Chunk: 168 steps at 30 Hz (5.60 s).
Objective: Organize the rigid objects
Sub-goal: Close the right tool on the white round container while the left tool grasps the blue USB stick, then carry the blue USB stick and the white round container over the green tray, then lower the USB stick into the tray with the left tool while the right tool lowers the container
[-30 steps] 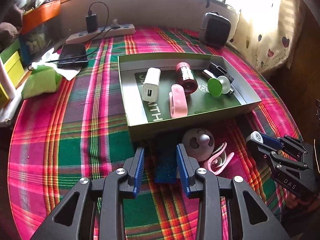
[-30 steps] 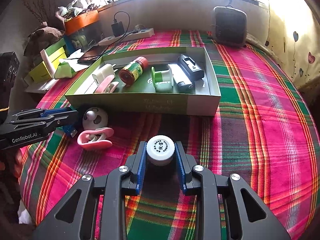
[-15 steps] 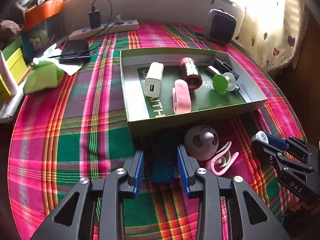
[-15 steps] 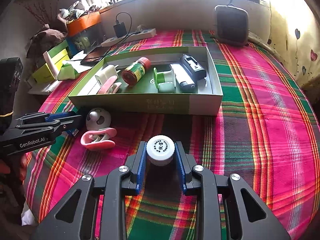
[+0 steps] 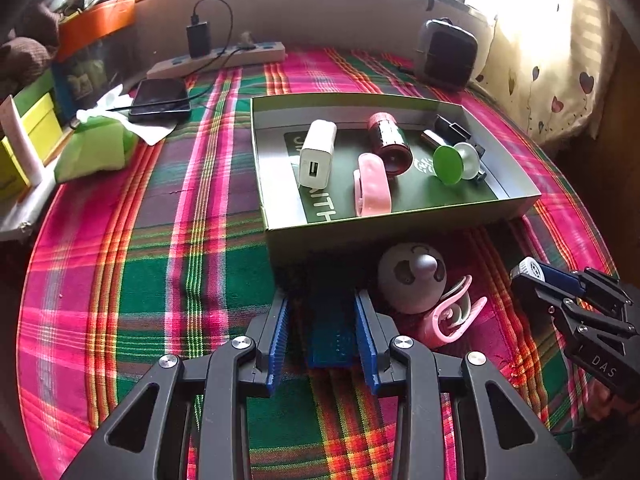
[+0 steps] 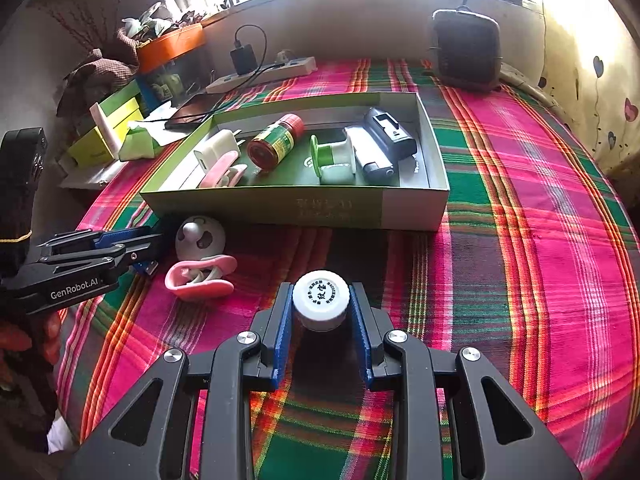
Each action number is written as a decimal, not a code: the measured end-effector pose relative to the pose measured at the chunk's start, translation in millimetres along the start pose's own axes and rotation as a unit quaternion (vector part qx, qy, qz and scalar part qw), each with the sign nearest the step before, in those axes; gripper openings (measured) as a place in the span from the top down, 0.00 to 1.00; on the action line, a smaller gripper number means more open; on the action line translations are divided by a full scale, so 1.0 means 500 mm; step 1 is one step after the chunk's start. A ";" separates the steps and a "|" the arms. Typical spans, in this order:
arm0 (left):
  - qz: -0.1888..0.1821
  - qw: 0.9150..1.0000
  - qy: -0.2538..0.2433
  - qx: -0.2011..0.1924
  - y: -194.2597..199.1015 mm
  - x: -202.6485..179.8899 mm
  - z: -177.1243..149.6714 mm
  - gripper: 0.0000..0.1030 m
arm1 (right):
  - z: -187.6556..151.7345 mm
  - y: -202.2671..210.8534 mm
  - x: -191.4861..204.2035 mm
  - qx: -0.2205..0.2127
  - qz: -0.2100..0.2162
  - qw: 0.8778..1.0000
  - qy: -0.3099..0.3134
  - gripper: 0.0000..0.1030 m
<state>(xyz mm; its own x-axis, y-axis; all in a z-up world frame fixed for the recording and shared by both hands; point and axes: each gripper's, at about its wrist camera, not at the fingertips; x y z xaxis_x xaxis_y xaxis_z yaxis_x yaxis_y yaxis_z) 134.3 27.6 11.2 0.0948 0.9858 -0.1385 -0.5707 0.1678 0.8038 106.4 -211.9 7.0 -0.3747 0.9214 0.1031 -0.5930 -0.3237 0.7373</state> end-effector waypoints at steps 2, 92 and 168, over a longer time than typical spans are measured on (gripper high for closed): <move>0.004 1.000 0.003 -0.001 0.001 0.000 -0.001 0.77 | 0.000 0.000 0.000 0.000 0.001 1.000 0.000 0.72; -0.043 0.997 0.011 -0.063 0.057 -0.042 0.117 0.80 | 0.154 -0.055 -0.086 0.006 -0.016 1.000 0.011 0.72; -0.055 0.998 -0.037 0.006 -0.157 -0.198 0.249 0.80 | 0.143 -0.067 -0.094 0.007 0.041 0.999 -0.013 0.66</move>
<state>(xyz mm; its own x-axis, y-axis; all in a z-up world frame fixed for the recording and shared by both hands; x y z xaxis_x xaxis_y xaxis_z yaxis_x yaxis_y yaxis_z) 271.2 -82.8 33.9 0.2170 0.9589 -0.1826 -0.5439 0.2741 0.7931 194.6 -229.1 25.2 -0.4034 0.8971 0.1804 -0.5510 -0.3955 0.7348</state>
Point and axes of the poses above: each gripper's, at about its wrist camera, not at the fingertips, and y roughly against the way its jaws point, x to its left, z to its top, and after that the axes turned 6 degrees about y, right-handed
